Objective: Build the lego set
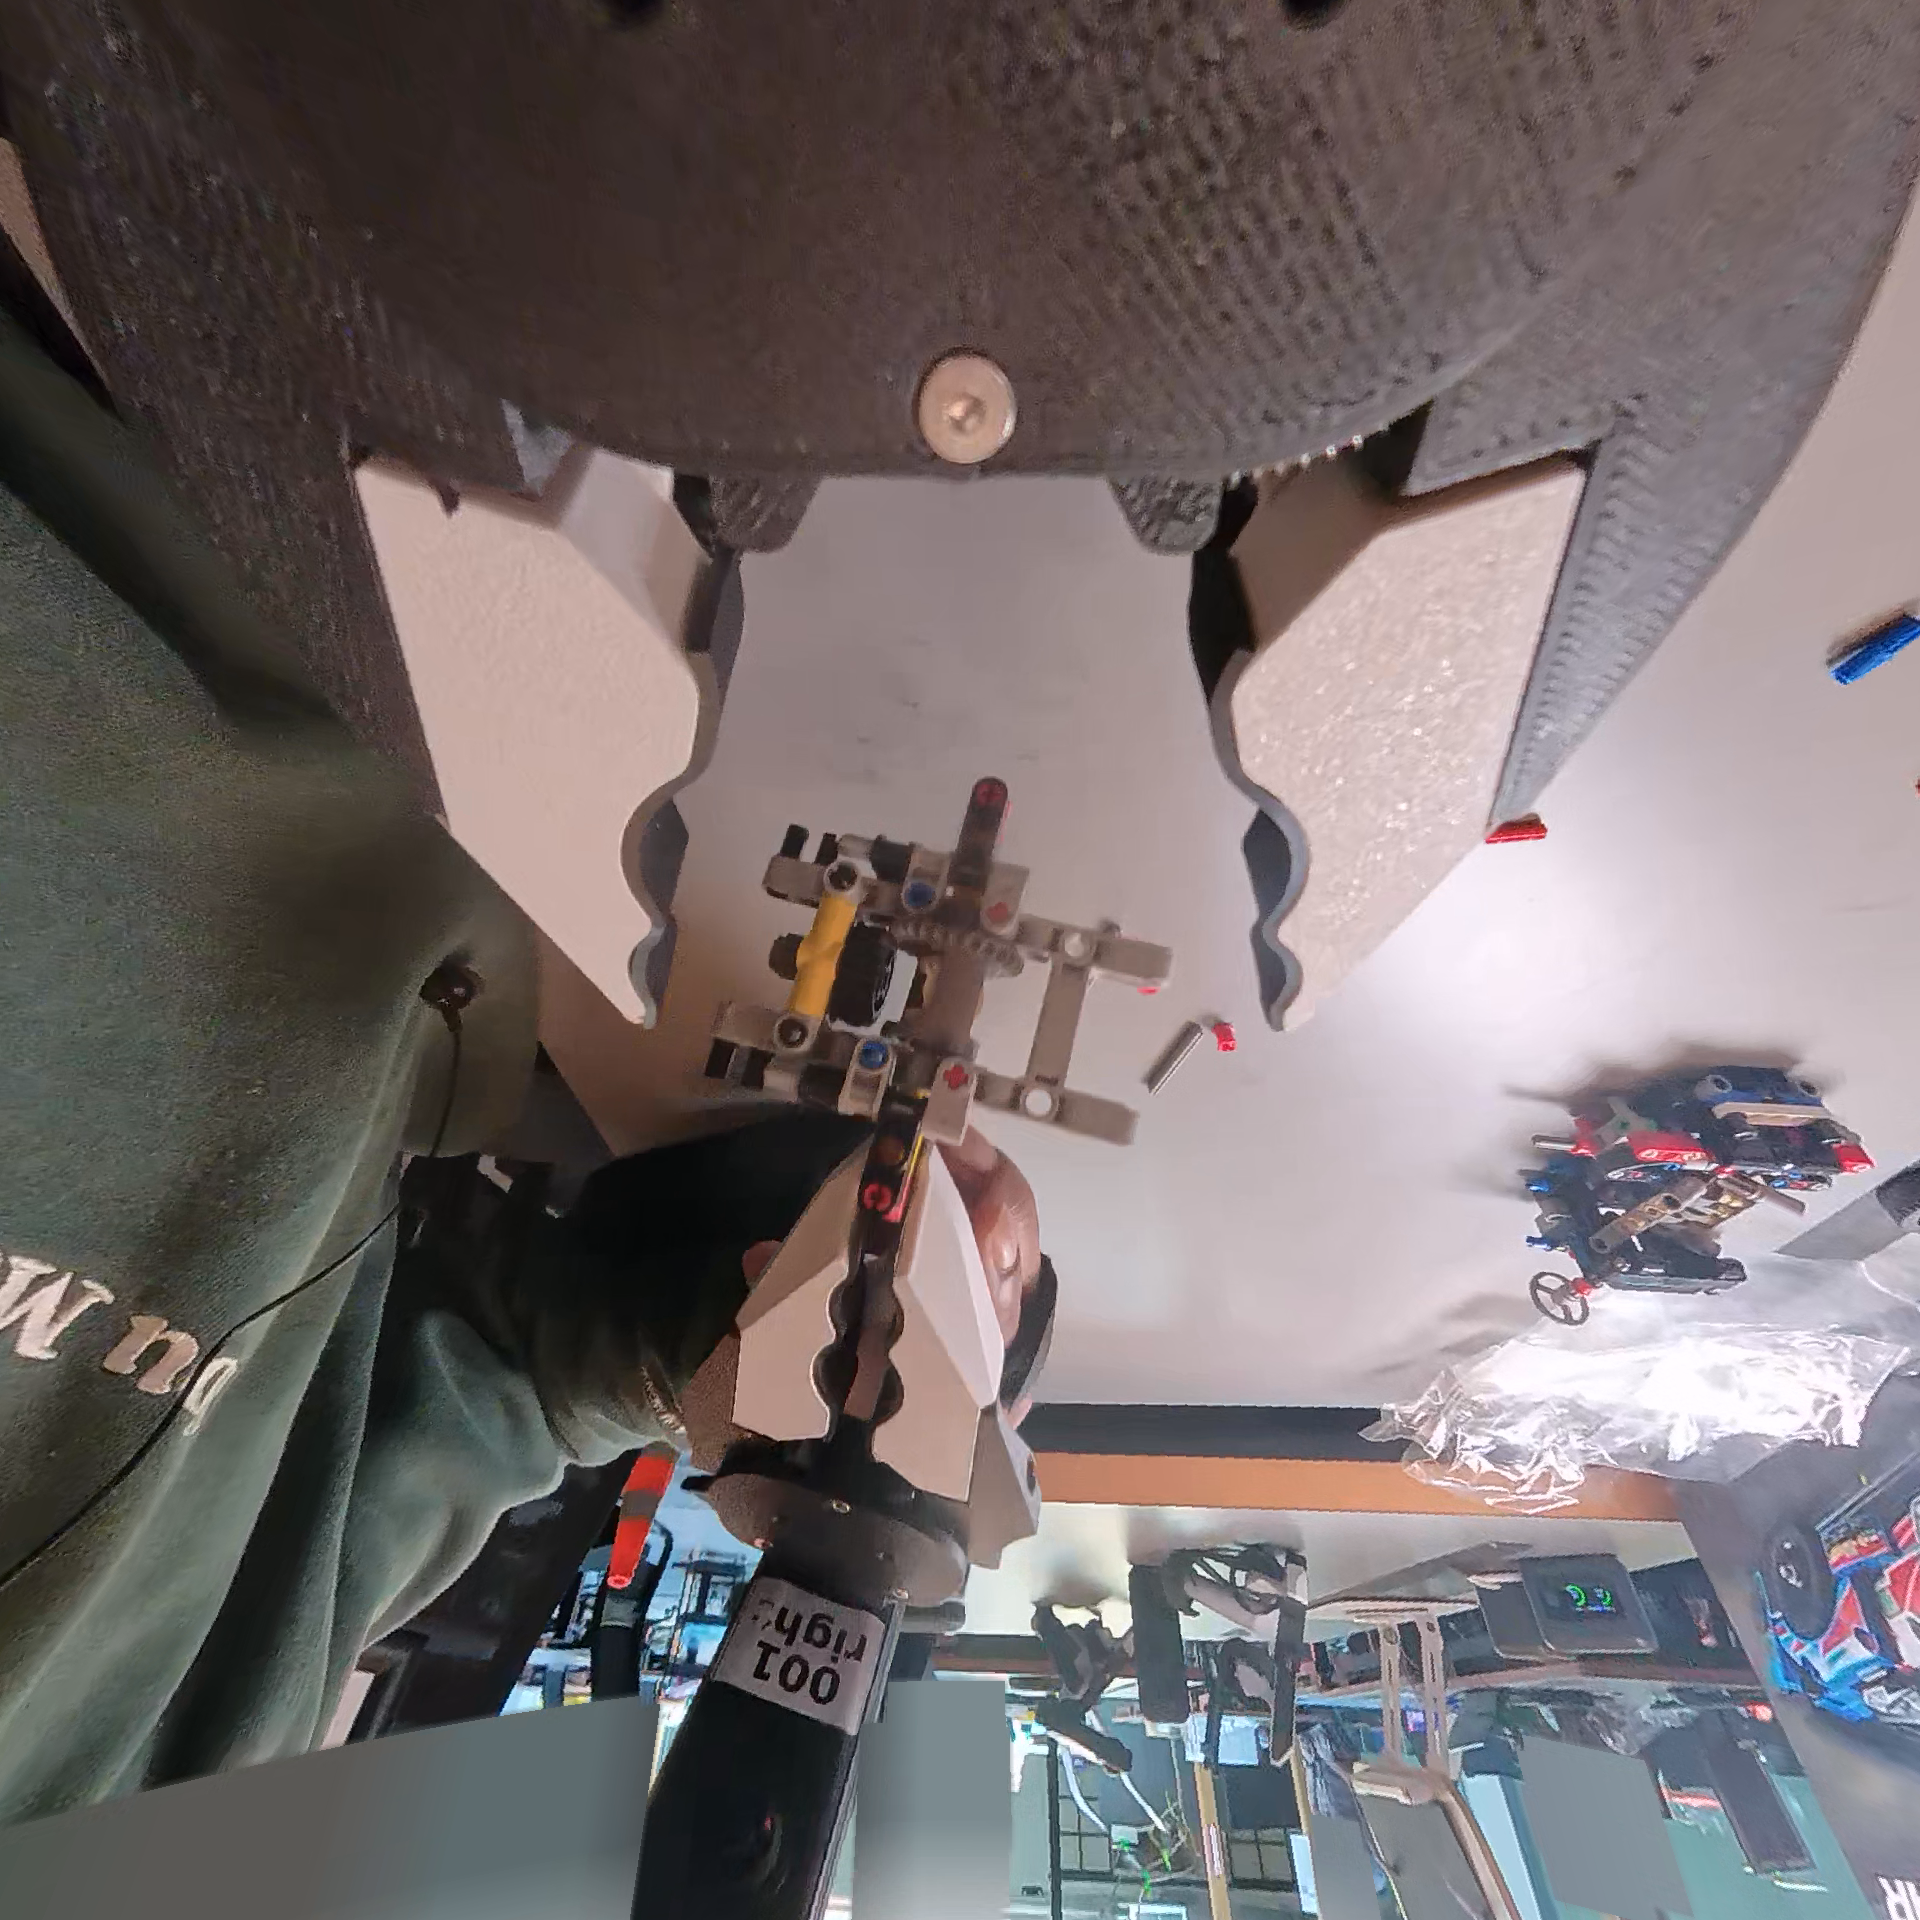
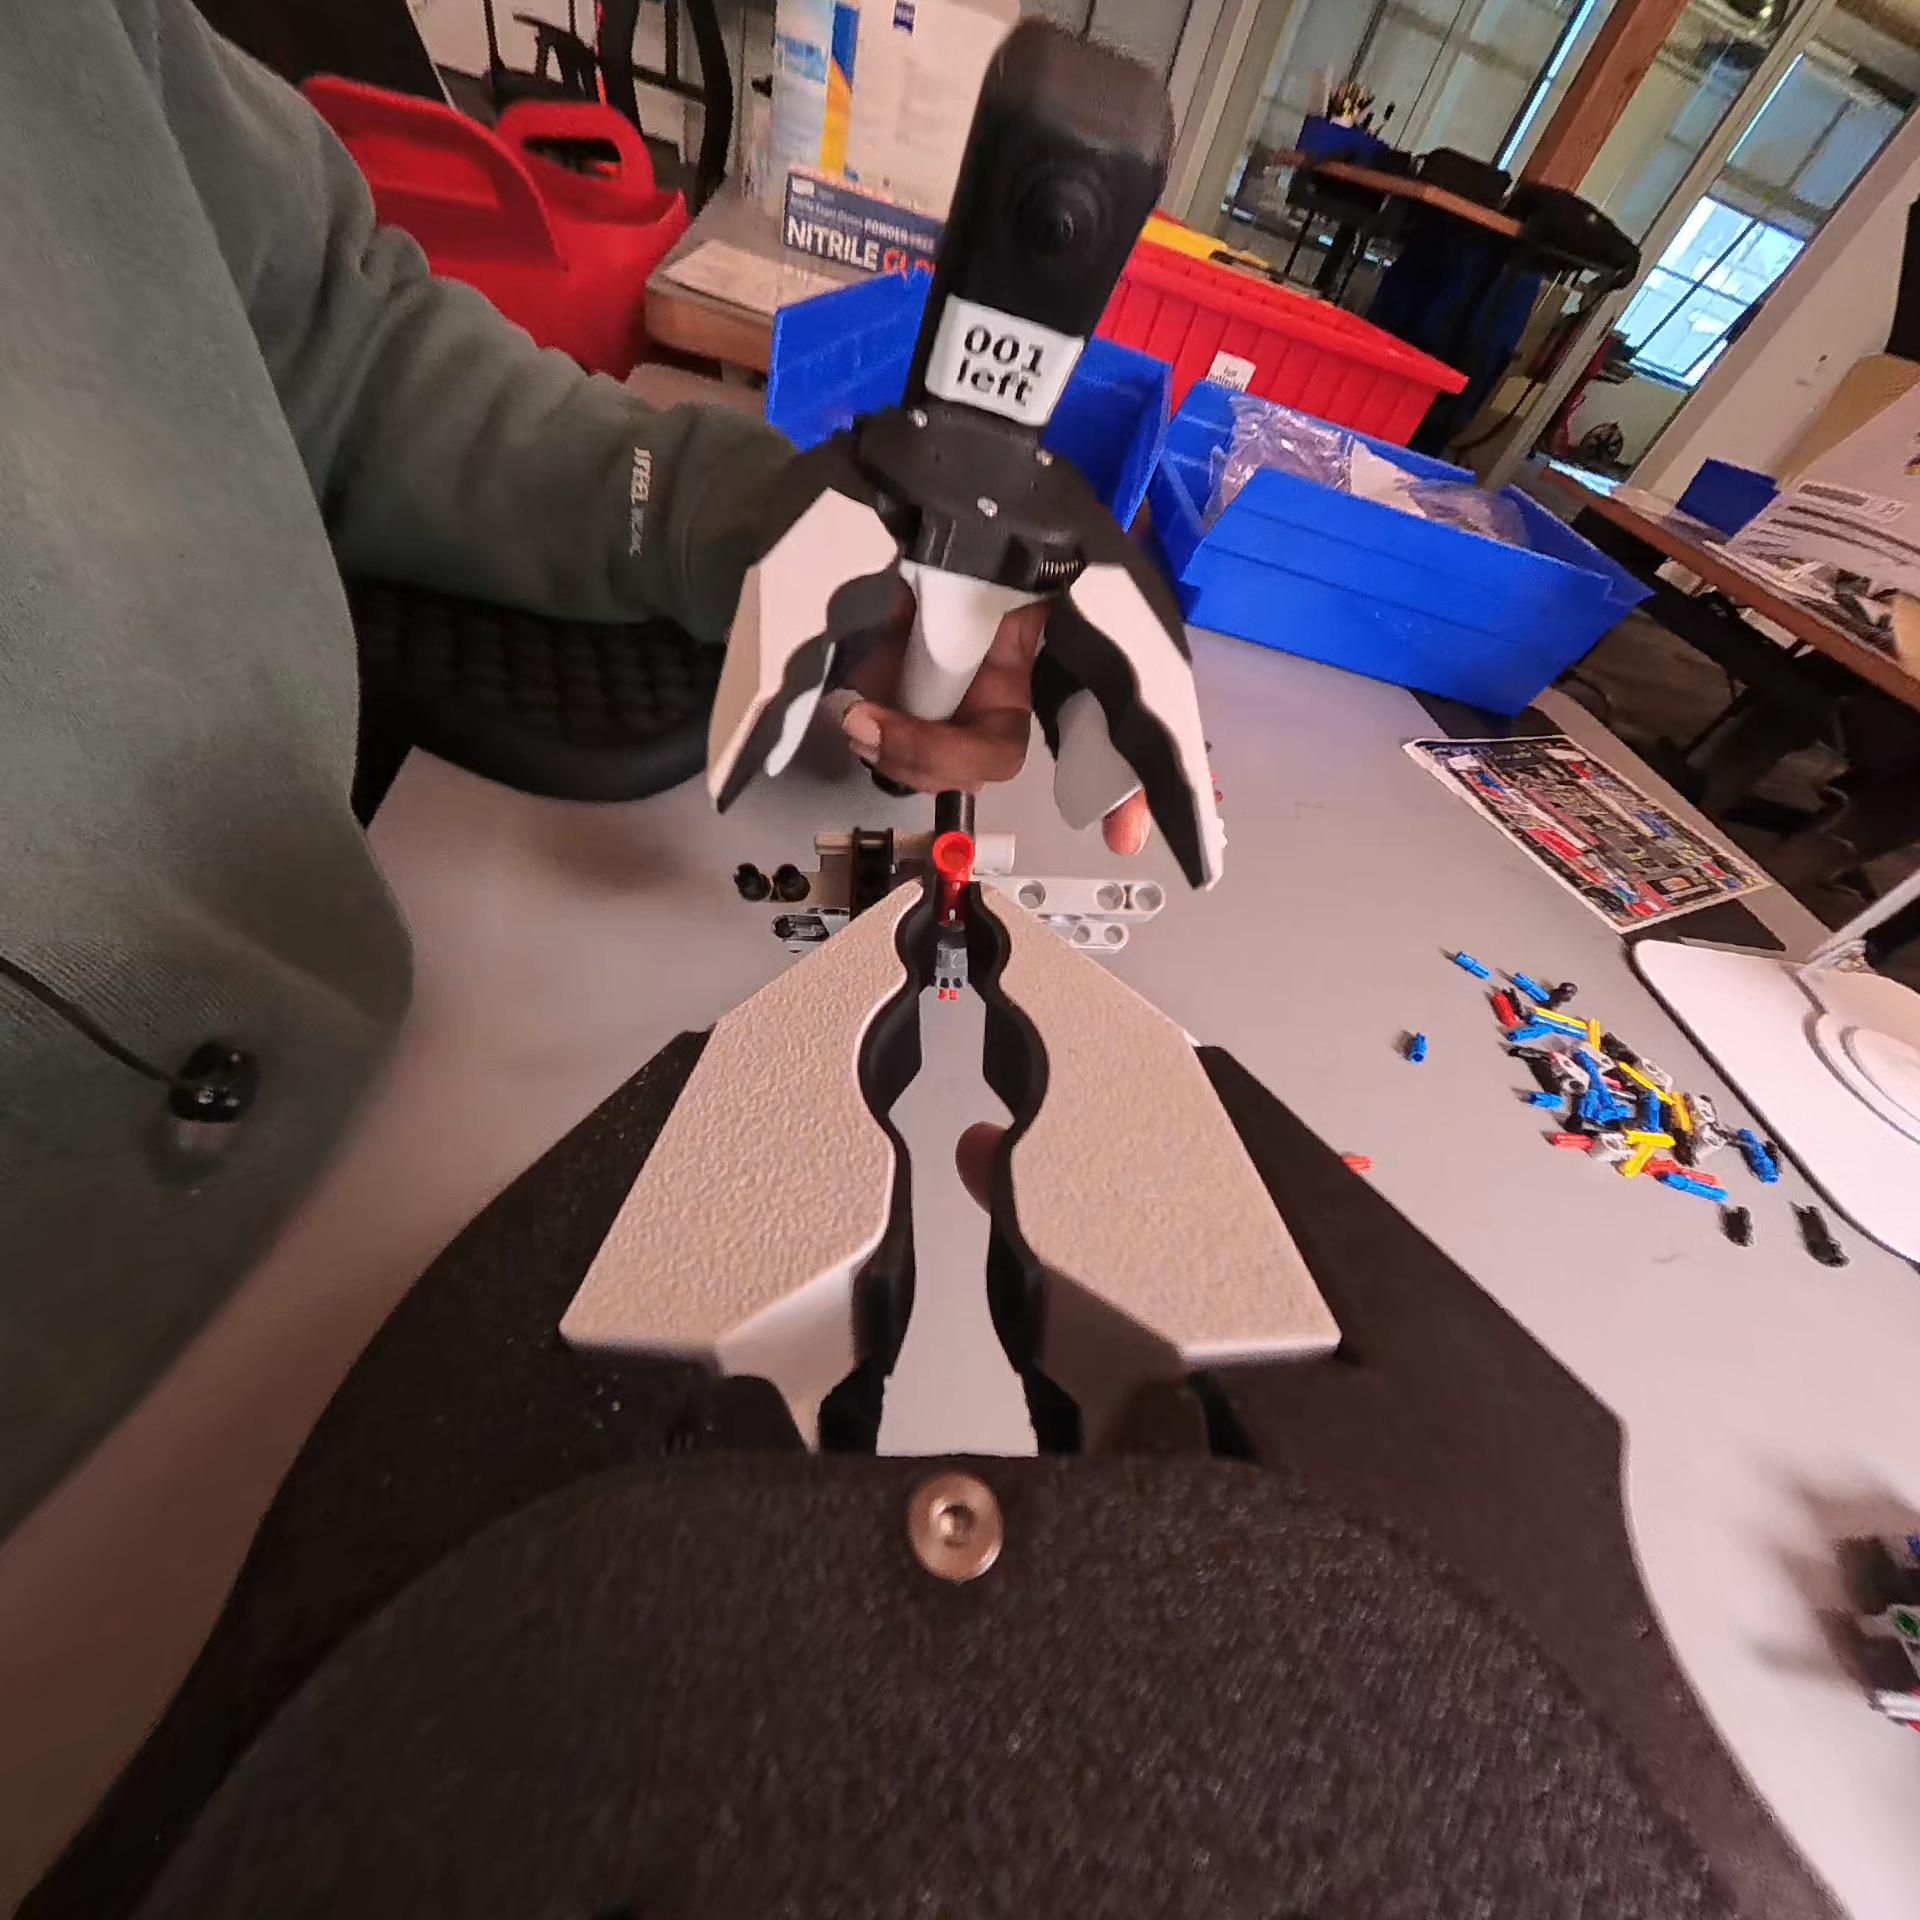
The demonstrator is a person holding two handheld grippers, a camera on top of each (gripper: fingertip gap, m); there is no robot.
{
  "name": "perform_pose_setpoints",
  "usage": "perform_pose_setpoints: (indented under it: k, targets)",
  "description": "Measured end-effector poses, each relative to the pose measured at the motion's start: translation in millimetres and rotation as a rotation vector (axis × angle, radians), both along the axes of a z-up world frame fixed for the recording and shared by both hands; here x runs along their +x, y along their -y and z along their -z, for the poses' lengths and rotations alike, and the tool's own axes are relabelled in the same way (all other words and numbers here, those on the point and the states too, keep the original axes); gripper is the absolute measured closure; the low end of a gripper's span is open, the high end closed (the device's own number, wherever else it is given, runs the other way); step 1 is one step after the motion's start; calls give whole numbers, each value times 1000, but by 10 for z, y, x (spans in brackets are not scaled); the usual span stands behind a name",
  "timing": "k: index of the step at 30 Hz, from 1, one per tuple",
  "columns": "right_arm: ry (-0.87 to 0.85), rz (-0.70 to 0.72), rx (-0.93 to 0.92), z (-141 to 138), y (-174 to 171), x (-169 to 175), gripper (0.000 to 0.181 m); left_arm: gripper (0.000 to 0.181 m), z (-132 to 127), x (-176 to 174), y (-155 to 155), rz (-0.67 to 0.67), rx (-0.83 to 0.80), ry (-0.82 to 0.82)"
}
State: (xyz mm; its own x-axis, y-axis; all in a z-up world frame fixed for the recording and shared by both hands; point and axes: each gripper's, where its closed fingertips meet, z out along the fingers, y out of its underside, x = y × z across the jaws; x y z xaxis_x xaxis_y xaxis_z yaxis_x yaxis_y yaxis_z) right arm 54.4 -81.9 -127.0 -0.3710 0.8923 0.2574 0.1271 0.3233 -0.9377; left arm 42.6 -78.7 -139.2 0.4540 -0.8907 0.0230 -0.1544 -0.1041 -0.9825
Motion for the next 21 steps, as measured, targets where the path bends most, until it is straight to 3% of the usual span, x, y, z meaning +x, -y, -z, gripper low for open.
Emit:
perform_pose_setpoints:
  k: [6,9,11,21]
  targets:
    - [23,21,95,133,35,-70,178,55,264,196,-77,-55,84,-224]
    - [23,24,121,159,76,-100,178,76,387,235,-87,-47,112,-295]
    - [10,34,132,148,78,-116,178,93,398,252,-57,-22,128,-288]
    - [-64,50,70,-10,116,-143,177,94,217,268,-29,-5,184,-170]
